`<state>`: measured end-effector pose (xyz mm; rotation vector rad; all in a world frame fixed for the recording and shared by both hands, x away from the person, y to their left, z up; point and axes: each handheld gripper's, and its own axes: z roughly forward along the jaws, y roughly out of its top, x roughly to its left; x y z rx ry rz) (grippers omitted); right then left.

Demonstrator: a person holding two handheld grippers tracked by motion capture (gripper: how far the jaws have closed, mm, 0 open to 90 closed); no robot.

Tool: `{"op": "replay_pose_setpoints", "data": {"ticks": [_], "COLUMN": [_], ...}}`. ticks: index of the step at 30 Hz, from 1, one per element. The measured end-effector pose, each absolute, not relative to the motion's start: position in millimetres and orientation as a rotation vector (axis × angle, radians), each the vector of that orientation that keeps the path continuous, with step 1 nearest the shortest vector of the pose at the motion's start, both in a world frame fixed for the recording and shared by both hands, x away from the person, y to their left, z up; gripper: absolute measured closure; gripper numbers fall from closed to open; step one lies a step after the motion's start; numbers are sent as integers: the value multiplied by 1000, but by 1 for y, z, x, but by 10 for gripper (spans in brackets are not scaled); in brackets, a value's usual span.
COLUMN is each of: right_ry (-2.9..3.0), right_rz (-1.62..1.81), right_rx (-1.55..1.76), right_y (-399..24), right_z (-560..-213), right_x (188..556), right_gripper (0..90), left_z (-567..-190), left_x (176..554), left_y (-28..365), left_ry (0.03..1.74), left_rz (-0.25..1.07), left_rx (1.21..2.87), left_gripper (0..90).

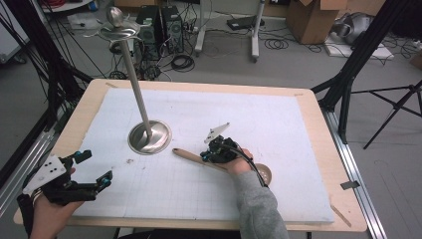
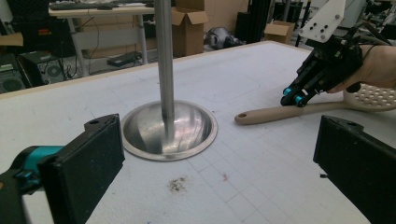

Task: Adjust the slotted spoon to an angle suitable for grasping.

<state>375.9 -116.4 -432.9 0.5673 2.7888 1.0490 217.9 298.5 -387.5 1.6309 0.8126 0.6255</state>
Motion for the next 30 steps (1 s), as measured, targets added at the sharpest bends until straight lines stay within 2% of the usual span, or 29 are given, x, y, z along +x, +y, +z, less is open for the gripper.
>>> {"op": "replay_pose_setpoints", "data": {"ticks": [15,24,30], "right_ry": [2848,2817,2791], "right_rz": [1056,1066,1064], "right_rx": [429,459,468], "right_y": [-108,-112,-120], "right_z": [-433,-427,-418], "right_x": [368,367,364], "right_gripper": [900,896,744], "left_z": [-388,-389,-388], "left_x": [218,219,218], "left_y": [297,298,299], "left_ry": [813,813,817], "left_rz": [621,615,617], "left_rx": [1639,1642,1633], "left_gripper": [22,22,22]}}
